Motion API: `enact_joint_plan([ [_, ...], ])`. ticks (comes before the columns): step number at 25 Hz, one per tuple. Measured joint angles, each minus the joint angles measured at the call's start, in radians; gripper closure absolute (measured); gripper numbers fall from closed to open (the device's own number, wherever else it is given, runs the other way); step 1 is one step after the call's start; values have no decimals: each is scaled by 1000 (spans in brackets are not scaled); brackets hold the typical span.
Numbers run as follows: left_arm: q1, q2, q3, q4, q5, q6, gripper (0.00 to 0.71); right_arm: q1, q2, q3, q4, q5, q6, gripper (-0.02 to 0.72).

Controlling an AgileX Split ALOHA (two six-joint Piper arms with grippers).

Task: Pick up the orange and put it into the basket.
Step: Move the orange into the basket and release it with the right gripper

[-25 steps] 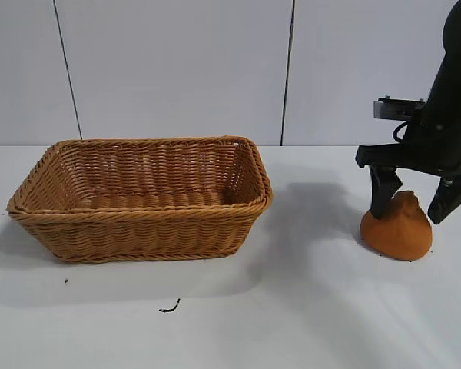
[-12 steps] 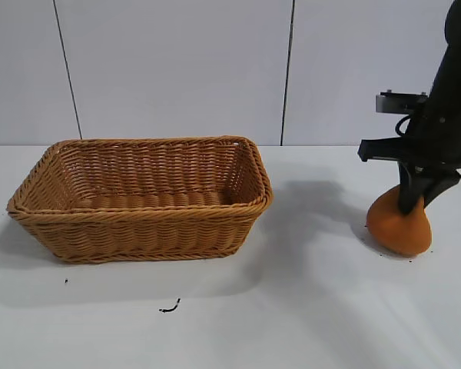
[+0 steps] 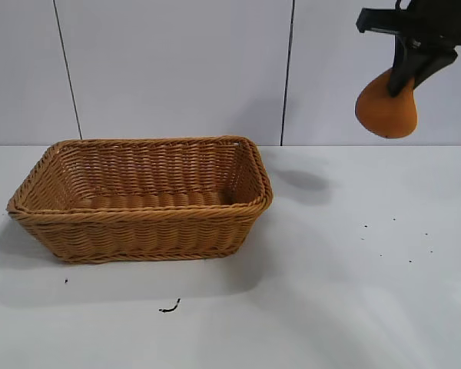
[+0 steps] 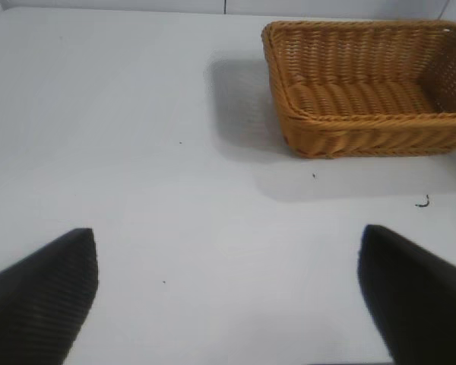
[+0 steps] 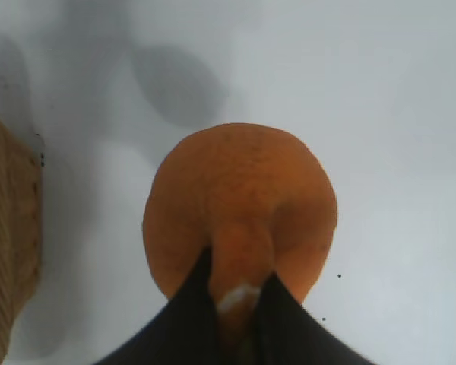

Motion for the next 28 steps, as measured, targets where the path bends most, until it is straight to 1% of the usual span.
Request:
enact_joint_plan([
  [6, 0, 0, 0, 0, 2, 0, 44, 166, 4, 0, 0, -92, 20, 681],
  [8, 0, 0, 0, 0, 1, 0, 44, 232, 24, -1, 2, -136, 40, 681],
  [13, 0, 0, 0, 0, 1, 0, 44, 346, 109, -2, 2, -240, 64, 681],
  [15, 0, 0, 0, 0, 1, 0, 44, 375, 157, -2, 4, -283, 80, 681],
  [18, 0, 0, 0, 0, 1, 0, 44, 387, 229, -2, 12, -333, 98, 681],
  [23, 0, 0, 0, 0, 1, 0, 44, 386, 321, -2, 13, -345, 105, 680],
  [24, 0, 0, 0, 0, 1, 0, 44, 386, 328, -1, 15, -344, 105, 664],
  [25, 0, 0, 0, 0, 1, 0, 44, 386, 330, -1, 16, -344, 105, 629],
  [27, 0, 0, 0, 0, 1, 0, 44, 386, 328, -1, 19, -345, 105, 500],
  [28, 0, 0, 0, 0, 1, 0, 44, 386, 327, -3, 21, -345, 105, 398],
])
